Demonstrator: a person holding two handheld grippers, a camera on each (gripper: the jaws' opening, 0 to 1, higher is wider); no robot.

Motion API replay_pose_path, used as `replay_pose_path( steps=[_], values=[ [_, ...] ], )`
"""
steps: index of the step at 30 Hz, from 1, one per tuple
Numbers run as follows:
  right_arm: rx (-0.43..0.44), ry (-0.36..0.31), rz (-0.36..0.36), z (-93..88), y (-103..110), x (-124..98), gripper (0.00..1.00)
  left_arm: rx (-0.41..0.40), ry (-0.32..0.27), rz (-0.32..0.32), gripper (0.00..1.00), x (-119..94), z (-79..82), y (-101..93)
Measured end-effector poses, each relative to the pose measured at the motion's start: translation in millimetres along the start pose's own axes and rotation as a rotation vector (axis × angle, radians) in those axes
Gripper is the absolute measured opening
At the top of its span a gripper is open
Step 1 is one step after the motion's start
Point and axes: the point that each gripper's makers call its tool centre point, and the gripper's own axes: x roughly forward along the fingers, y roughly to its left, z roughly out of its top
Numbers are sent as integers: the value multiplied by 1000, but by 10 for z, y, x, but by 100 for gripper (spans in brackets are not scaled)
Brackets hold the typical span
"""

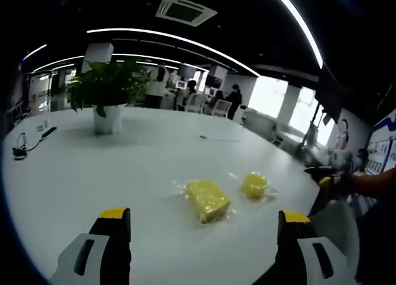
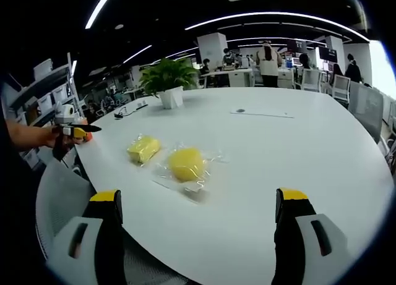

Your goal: Compare the silicone blocks by pressing each to a similar depth, holding the contact briefly, and releasing to observe deformation and rebound differences across the visible hardness samples.

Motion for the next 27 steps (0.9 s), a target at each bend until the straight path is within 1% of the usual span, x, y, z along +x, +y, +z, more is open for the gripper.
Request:
replay_pose_path(
  steps=[8, 10, 12, 15, 18, 20, 27],
  values=[
    [-3, -5, 0, 24, -26, 6, 97, -6, -9, 6, 100, 21, 56, 33],
    [-1, -7, 0, 30, -36, 6, 96, 12, -10, 29, 100, 28, 67, 72],
    [-3, -6, 2, 32, -35, 10, 96, 10, -6, 30, 100, 38, 62, 78],
    [-1, -1, 9, 20, -32, 28, 96, -9, 2, 20, 100, 61, 36, 75],
    [0, -2, 9, 28, -39, 36, 96, -7, 16, 23, 100, 67, 21, 80],
    [0, -2, 10, 31, -40, 42, 96, -26, 5, 13, 100, 75, 53, 72],
    [7, -1, 12, 39, -64, 71, 96, -47, -5, -9, 100, 126, 145, 47]
  ],
)
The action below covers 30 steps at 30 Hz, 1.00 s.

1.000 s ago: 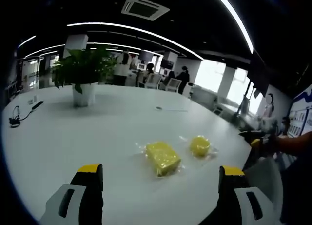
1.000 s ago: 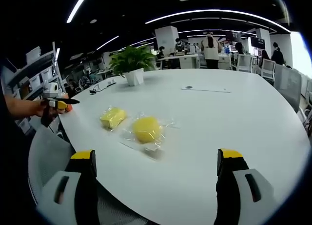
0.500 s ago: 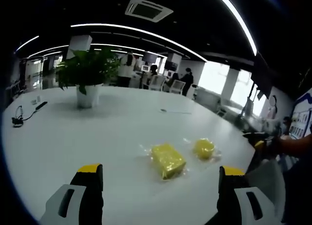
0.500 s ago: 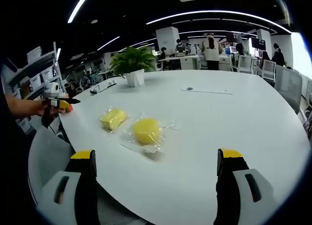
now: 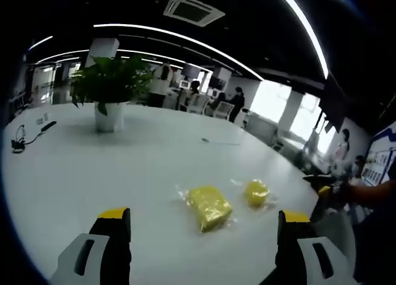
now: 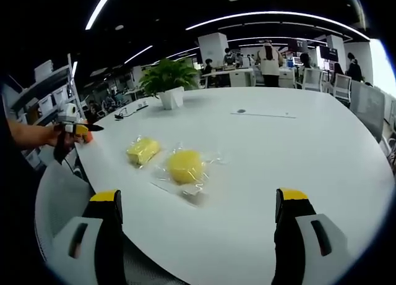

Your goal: Compare the silicone blocks by pressing each to a similar depth, holding the contact briefly, and releasing to observe deformation and rebound differences across the visible hardness samples.

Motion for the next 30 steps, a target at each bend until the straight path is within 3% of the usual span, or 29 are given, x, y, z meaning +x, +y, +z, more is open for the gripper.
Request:
replay_pose_path(
  steps=[8, 10, 19, 30],
  values=[
    [11, 1, -2, -8, -35, 43, 96, -7, 29, 29, 100, 154, 78, 122],
    [20, 5, -3, -23, -44, 51, 96, -35, 12, 19, 100, 204, 142, 141],
    [31, 7, -12, -35, -86, 69, 96, -93, 67, -6, 99, 467, 159, 229],
    [44, 19, 2, -96, 20, 114, 96, -205, 143, -50, 87, 880, -12, 282]
  ],
)
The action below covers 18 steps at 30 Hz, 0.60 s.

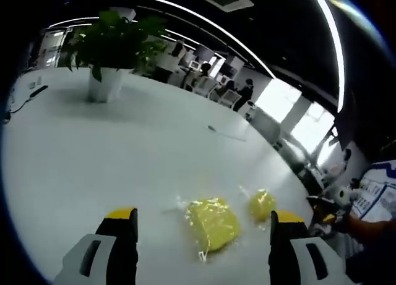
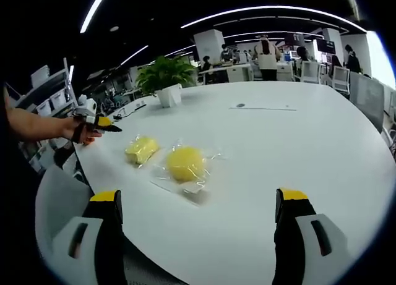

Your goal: Compare the silicone blocks by pressing each to a similar depth, holding the contact briefly, and releasing to observe deformation and rebound differences across the visible hardness samples.

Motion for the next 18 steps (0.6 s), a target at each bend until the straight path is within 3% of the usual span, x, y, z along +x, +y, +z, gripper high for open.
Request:
replay_pose_path(
  steps=[2, 6, 11, 15, 18],
  values=[
    [5, -1, -7, 0, 1, 2, 96, -11, 32, -2, 81, 75, -97, 44],
    [19, -12, -12, 20, 4, 15, 96, -35, 40, 1, 76, 155, -158, 119],
    [28, -15, -12, 40, 35, 19, 96, -125, 56, 6, 70, 292, -224, 250],
    [27, -3, -15, 14, 30, 9, 96, -152, 38, 17, 55, 379, -206, 315],
    [33, 5, -21, -9, 10, 3, 96, -169, 64, 38, 44, 441, -283, 378]
  ],
)
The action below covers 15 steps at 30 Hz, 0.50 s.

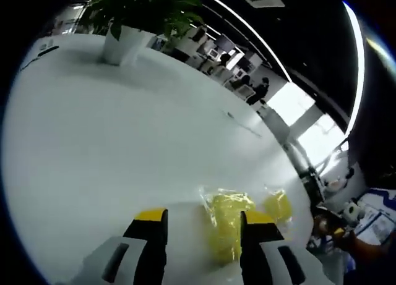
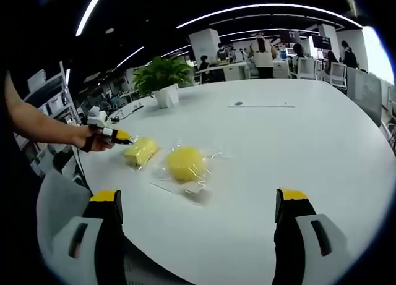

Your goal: Compare the silicone blocks by pressing each to a similar depth, holding the contact briefly, and releasing to observe deformation and rebound differences across the visible hardness samples.

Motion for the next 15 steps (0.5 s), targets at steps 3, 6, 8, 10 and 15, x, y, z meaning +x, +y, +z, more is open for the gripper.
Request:
replay_pose_path(
  steps=[3, 6, 8, 10, 15],
  values=[
    [1, 8, -2, -24, 10, -12, 96, -54, -17, -20, 41, 41, 27, -9],
    [7, 15, -3, -57, -3, -12, 96, -156, -53, -71, 28, 66, 100, -48],
    [14, 13, -5, -62, -7, -18, 96, -196, -84, -69, 27, 69, 155, -44],
    [17, 10, -9, -58, -15, -24, 96, -222, -77, -62, 24, 107, 145, 6],
    [24, 10, -14, -72, -26, -33, 96, -243, -53, -88, 17, 161, 84, -60]
  ],
)
